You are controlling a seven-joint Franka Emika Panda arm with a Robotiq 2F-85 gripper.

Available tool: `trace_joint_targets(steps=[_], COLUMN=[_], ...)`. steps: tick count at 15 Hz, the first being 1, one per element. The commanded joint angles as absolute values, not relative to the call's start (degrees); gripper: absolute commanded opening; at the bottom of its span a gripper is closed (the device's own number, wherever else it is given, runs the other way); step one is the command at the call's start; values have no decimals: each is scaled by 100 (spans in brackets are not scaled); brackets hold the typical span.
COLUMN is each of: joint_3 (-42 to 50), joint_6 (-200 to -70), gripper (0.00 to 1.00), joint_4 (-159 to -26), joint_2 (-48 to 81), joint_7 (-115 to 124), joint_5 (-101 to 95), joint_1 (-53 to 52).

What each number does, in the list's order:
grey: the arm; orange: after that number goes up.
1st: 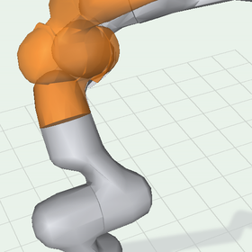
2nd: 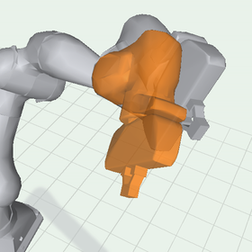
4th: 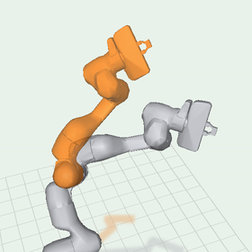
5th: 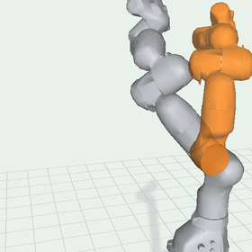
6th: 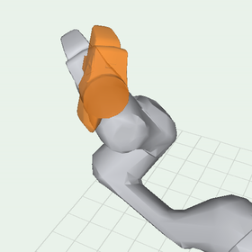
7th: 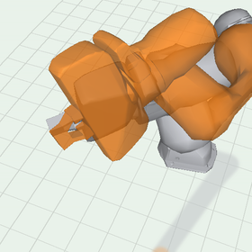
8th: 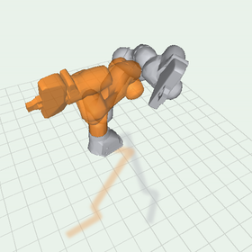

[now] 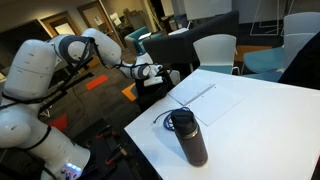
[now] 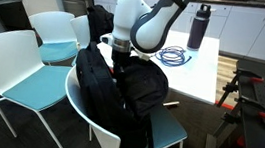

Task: Pick up the cloth from the black bag and put it on the table.

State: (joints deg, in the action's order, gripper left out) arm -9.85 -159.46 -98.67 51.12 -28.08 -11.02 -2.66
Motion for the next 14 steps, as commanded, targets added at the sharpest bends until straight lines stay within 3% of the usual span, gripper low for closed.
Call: trace_joint_targets(steps=[1,9,14], joint_3=[-1059,-1070,-1150], joint_6=[-16037,-16063,-16747], gripper=[58,0,1], joint_4=[-9684,-9544,-10140], joint_2=[5288,5390,4793], joint_7=[-2859,-2832,-2462], joint_5=[-1231,-1238,-1123], joint_1=[-196,-234,-259])
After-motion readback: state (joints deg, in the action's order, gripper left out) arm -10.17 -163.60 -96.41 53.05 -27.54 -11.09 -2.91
